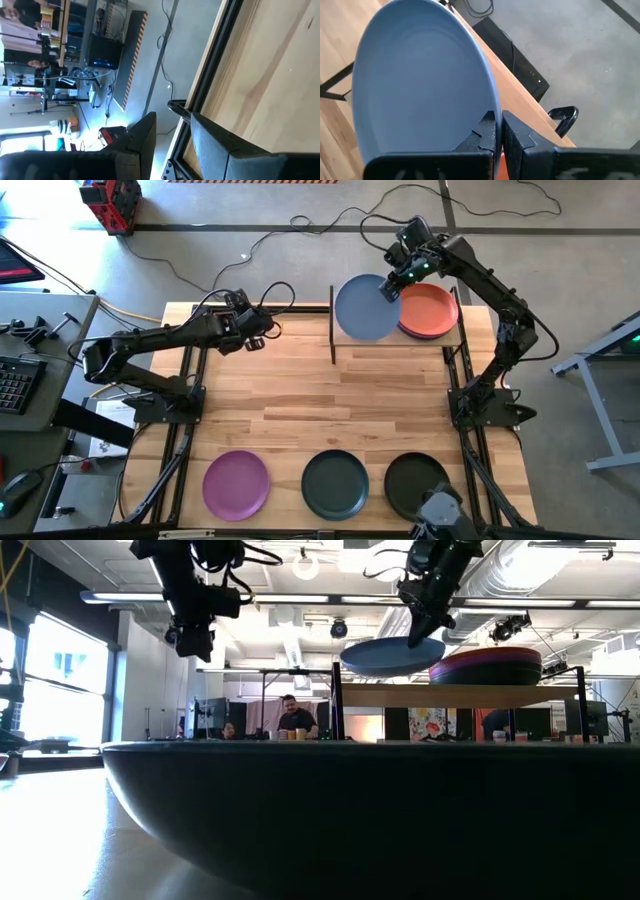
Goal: Place and stack plates onto a shelf
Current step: Put the blue plate on the shelf
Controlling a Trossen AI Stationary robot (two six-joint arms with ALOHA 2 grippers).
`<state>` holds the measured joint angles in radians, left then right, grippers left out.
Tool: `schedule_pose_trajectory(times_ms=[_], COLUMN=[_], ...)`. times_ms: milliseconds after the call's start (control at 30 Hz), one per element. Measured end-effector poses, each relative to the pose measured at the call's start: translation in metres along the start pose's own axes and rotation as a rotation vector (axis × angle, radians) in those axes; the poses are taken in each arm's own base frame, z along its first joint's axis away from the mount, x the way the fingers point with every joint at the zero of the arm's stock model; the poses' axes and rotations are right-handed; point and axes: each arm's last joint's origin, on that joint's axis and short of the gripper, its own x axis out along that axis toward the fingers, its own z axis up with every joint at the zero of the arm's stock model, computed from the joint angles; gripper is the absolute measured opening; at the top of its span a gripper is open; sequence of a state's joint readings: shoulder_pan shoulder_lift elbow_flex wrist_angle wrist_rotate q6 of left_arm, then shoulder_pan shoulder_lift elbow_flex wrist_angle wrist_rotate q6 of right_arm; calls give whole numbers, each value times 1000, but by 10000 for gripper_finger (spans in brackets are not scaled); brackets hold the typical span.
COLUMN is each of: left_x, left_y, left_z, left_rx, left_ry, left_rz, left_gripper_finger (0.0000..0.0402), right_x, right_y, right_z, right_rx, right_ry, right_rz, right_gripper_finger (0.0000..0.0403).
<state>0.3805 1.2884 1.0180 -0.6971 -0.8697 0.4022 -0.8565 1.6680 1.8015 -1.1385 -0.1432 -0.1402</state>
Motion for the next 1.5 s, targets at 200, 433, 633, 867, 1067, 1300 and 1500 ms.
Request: schedule_pose_trajectory(times_ms=[200,433,633,867,1067,1300,1500], left_x=[0,0,0,0,0,0,0], left_y=[0,0,1,1,1,1,1], left_z=[0,1,1,1,1,1,1], left_rx=[-2,-9,-9,-9,-8,-9,-9], left_ry=[-2,-7,-6,-5,-5,-5,-6], left_rz=[1,3,8,10,10,10,10], left_gripper_finger=[113,113,113,113,113,113,113], right_x=[6,15,28,40,46,44,42], right_y=[3,11,17,17,15,14,9], right_z=[-3,-1,1,-2,-7,-9,-13], right_rx=[1,52,53,75,87,96,103], right_ry=[26,52,85,149,227,241,287], right_rz=[7,18,4,6,-42,-82,-124], right_gripper_finger=[0,0,0,0,0,0,0])
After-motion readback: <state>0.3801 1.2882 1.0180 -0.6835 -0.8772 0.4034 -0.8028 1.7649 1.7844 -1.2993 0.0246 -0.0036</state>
